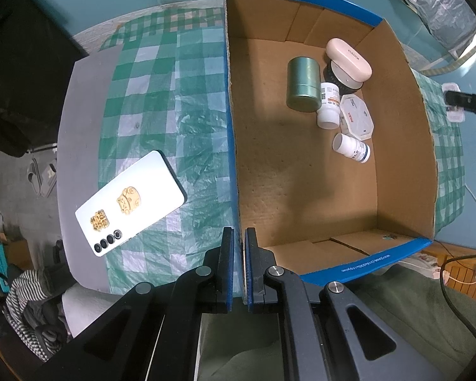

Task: Organize rigid objects
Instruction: 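Carry the white plug into the box with the right gripper and release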

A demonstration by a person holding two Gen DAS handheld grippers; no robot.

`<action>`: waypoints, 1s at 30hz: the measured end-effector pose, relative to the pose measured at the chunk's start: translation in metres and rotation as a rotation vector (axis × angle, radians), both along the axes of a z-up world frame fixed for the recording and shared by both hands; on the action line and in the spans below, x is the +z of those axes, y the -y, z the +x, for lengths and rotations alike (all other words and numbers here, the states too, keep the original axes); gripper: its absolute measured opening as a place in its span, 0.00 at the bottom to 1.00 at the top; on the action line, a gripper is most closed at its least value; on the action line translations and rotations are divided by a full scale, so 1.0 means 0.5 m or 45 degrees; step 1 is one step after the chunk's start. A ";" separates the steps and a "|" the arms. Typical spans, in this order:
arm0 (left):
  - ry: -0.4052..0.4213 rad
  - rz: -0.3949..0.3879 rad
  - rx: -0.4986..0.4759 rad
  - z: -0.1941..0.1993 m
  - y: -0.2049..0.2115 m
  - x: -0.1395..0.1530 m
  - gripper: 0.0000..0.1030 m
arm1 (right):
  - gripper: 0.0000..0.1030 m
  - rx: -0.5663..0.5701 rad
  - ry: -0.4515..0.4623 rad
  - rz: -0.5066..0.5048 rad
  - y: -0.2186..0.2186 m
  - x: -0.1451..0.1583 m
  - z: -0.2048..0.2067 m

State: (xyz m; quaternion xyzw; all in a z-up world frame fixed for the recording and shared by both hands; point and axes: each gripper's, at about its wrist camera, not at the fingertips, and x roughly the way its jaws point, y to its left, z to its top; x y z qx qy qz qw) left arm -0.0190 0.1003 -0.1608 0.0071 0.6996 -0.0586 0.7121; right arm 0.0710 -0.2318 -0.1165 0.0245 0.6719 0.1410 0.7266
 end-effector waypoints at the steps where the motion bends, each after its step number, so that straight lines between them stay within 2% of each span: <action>1: -0.001 0.001 0.001 -0.001 0.000 0.000 0.06 | 0.48 0.016 0.004 0.002 -0.007 0.005 0.003; 17: -0.001 0.001 -0.002 0.006 0.001 0.001 0.06 | 0.48 0.321 0.070 -0.023 -0.158 0.028 0.038; 30: 0.003 -0.001 0.017 0.001 -0.004 0.002 0.06 | 0.48 0.493 0.050 -0.062 -0.244 -0.016 0.048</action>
